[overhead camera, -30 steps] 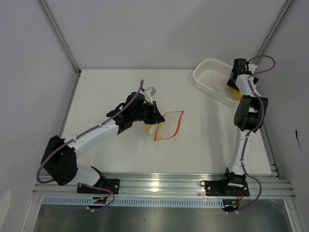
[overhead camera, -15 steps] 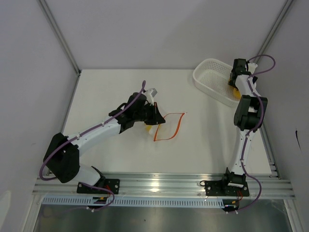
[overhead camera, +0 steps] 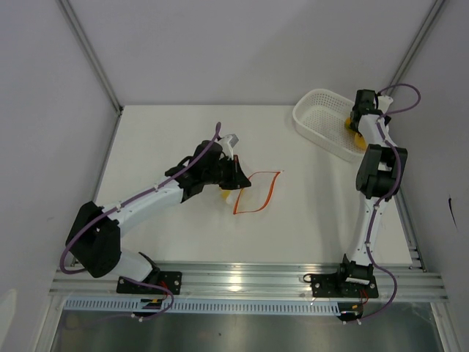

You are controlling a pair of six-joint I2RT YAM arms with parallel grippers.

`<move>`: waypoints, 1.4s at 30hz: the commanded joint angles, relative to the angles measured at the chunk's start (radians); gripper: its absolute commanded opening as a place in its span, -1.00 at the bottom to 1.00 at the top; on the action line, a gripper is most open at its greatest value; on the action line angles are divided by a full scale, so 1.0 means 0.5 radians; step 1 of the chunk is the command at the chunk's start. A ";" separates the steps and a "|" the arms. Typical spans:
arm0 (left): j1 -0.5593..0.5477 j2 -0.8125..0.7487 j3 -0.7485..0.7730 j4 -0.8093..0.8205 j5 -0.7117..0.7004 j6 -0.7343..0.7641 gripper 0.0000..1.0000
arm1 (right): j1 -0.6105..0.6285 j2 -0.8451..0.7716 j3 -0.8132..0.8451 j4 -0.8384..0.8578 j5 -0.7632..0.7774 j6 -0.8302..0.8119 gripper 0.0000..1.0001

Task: Place the food in the zip-top bag and seal the zipper
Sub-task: Pick up the fake fruit from the bin, then place the fake fruit in the zipper food storage bag.

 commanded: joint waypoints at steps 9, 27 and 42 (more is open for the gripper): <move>0.019 -0.125 0.015 0.038 0.029 -0.010 -0.99 | 0.011 -0.412 -0.142 -0.051 -0.030 0.097 -0.99; 0.019 -0.043 0.162 -0.036 0.133 -0.074 -0.99 | 0.204 -0.780 -0.366 -0.131 -0.362 0.186 -1.00; 0.032 0.172 0.497 -0.195 0.188 -0.087 -0.99 | 0.615 -1.599 -0.991 -0.131 -0.812 0.177 -1.00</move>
